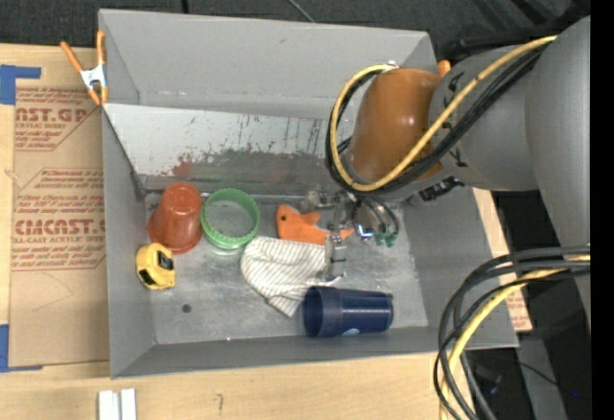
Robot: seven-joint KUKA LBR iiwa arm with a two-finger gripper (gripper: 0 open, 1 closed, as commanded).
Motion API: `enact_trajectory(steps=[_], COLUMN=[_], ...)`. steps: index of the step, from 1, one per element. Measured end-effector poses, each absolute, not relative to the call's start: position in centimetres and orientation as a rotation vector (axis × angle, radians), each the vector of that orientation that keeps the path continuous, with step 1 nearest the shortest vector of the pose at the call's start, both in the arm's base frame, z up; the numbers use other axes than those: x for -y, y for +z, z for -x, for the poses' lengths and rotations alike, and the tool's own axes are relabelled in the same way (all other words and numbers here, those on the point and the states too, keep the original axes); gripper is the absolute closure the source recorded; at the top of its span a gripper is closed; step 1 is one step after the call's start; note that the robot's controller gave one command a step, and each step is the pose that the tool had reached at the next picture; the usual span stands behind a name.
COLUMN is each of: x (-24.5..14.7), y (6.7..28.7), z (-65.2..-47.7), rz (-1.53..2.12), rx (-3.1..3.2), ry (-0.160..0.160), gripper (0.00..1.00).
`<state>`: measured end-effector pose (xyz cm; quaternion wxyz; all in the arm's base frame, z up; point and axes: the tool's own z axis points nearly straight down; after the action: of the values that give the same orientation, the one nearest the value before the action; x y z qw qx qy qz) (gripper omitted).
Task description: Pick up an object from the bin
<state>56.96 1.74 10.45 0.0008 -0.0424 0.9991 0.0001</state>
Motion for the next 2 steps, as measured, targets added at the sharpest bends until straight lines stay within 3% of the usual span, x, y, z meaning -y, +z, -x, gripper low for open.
enact_trajectory(steps=[1, 2], x=[-3.36, -3.25], y=[6.8, 7.01], z=[-57.8, -57.92], rz=[-0.102, 0.025], rx=[-3.139, -3.139], ry=[0.001, 0.0], gripper=[0.0, 1.0])
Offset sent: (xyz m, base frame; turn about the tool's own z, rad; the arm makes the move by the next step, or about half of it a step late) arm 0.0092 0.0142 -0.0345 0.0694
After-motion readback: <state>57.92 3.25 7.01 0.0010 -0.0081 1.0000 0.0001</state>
